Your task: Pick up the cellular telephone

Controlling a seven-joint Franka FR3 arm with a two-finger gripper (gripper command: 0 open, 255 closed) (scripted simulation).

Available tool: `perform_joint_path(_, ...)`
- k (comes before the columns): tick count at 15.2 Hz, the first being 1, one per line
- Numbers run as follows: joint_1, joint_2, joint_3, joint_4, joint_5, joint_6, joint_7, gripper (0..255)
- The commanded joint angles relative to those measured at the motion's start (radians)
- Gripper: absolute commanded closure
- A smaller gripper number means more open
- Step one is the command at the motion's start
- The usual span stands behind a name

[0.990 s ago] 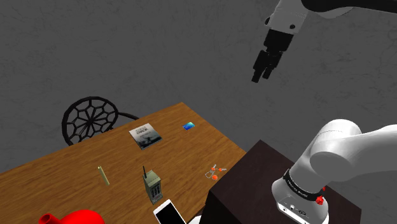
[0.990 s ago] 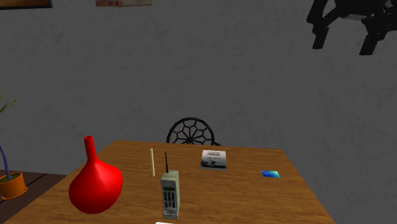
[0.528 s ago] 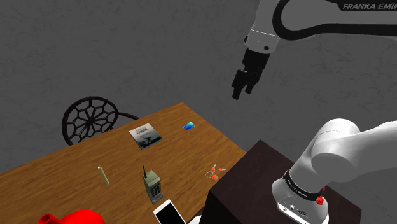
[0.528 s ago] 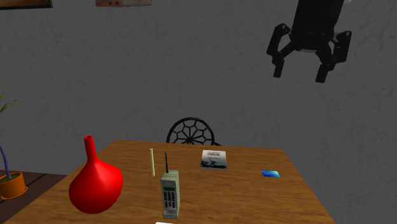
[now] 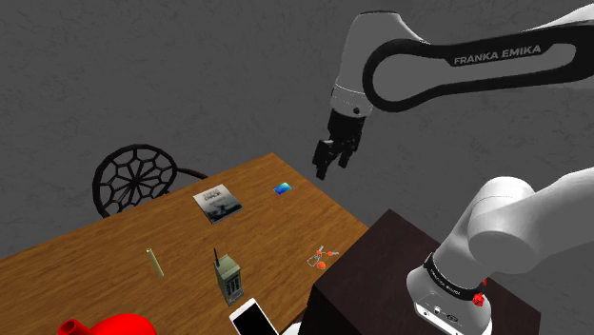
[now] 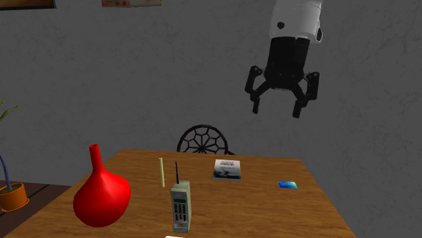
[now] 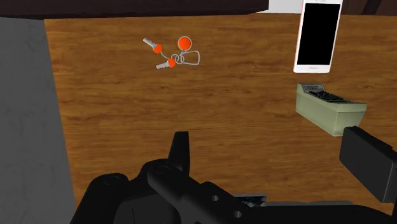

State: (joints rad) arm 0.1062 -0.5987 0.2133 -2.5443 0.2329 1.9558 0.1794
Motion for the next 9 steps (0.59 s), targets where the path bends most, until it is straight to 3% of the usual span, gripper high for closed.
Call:
perform_joint_path(1,0.011,0.055,0.039,-0.001,0.014,0.058,0.034,0)
perform_joint_path(9,0.031,0.327,0.185,0.044,0.006,0.283,0.181,0)
